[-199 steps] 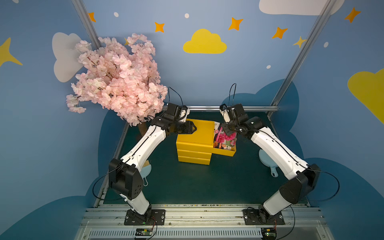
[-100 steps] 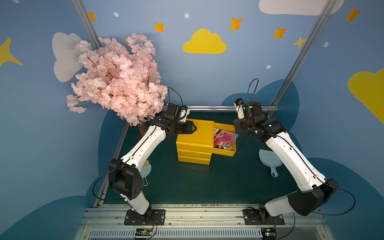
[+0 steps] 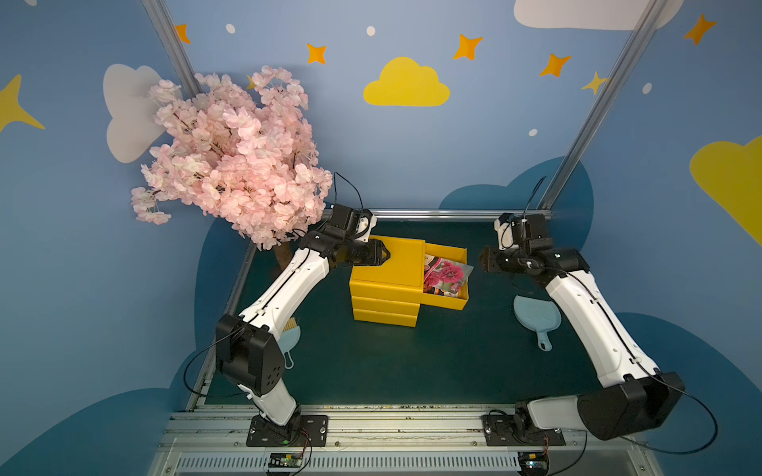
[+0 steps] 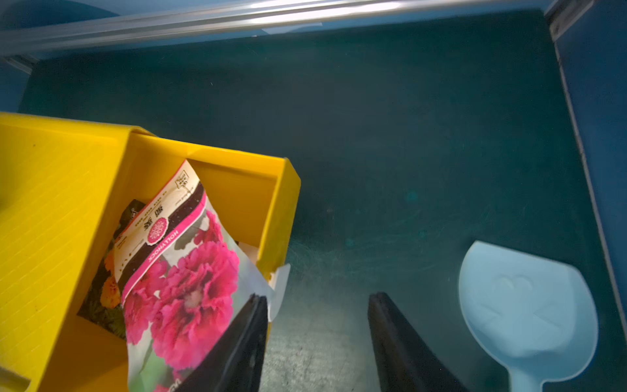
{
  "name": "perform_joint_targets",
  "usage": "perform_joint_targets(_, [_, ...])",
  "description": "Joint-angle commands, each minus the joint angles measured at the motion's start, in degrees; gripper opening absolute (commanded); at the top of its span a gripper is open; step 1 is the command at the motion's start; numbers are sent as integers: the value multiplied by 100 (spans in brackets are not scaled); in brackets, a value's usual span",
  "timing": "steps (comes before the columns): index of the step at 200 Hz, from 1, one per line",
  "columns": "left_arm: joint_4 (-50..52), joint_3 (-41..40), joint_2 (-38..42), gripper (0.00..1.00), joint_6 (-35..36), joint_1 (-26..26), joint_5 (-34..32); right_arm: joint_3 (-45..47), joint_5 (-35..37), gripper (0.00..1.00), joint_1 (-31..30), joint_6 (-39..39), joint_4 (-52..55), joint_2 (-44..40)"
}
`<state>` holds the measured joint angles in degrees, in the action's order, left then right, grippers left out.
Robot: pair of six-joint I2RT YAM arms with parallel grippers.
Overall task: Take the seed bags out of the drawer
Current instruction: Pick up the seed packet from the drawer.
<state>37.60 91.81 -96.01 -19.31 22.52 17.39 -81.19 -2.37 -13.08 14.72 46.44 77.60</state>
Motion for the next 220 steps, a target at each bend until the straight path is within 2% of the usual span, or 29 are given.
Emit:
perform_joint_targets(1, [748,-198,-339,53,-35,11,-25,405,-1060,53,325,799,-483,-325])
perform_joint_targets(35, [748,-180,-346,53,-40,18,-14,1094,-2066,53,702,1515,-1241,-499])
perform_joint_targets(62, [766,-189,-335,53,-37,15,-42,1404,-2505,55,822,1910,-1759,-569])
perform_joint_targets(112, [766,-221,-316,53,-35,15,-59,1398,-3410,55,855,2291,-2183,-296])
perform_joint_targets(161, [766,-251,-311,53,-7,15,-79,1505,-3517,49,856,2300,-2165,-208])
perform_joint_targets(197, [744,-260,-330,53,-24,15,-57,1632,-3621,37,852,2325,-2200,-257])
perform_joint_targets(220, [736,-260,-333,53,-47,15,-42,1654,-3603,35,840,2290,-2149,-269])
